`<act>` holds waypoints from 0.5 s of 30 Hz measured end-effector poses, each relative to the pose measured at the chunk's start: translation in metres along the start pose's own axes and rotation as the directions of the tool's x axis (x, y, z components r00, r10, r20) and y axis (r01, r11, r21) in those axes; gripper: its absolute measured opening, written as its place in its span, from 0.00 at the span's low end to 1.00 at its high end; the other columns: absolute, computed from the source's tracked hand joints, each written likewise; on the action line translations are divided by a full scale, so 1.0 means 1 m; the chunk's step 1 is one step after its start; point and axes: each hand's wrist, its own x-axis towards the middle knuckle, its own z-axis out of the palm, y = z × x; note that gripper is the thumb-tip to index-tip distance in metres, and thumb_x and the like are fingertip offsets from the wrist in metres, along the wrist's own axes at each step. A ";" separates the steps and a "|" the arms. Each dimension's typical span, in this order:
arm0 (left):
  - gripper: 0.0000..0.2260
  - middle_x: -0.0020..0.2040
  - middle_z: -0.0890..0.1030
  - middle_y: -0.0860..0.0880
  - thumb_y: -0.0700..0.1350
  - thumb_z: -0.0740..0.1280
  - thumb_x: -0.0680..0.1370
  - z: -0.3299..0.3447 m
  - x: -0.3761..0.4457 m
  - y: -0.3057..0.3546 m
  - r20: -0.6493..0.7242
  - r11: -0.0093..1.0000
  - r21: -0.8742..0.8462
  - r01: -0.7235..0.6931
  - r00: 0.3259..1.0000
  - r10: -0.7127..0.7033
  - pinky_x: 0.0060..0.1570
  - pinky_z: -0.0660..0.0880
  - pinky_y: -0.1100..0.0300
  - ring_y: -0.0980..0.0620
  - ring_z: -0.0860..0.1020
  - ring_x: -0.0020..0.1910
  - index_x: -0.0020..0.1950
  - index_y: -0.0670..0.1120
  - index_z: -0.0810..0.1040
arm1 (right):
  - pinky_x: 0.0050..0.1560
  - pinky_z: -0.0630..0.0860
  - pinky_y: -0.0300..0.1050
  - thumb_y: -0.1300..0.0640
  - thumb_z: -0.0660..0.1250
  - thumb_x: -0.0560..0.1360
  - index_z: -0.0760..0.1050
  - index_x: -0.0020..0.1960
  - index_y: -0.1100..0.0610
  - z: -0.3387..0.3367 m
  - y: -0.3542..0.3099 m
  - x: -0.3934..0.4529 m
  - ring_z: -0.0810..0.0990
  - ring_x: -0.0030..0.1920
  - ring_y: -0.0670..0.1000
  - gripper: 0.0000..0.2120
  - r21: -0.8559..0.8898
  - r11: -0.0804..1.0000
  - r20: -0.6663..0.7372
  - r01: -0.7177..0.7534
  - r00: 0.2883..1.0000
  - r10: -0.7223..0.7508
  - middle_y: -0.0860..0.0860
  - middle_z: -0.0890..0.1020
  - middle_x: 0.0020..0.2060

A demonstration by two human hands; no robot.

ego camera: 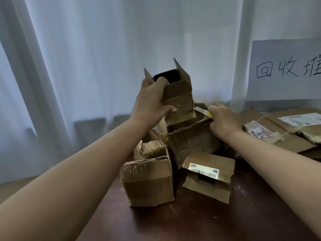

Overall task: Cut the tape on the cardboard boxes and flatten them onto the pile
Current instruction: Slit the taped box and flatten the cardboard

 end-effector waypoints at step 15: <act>0.20 0.51 0.76 0.46 0.42 0.78 0.68 -0.121 -0.094 -0.066 -0.180 0.962 0.237 0.138 0.979 -0.096 0.48 0.77 0.49 0.45 0.71 0.58 0.55 0.45 0.74 | 0.39 0.67 0.47 0.68 0.61 0.74 0.74 0.52 0.60 -0.083 -0.069 -0.009 0.70 0.36 0.58 0.09 0.043 0.992 -0.260 -0.115 0.958 0.123 0.58 0.73 0.53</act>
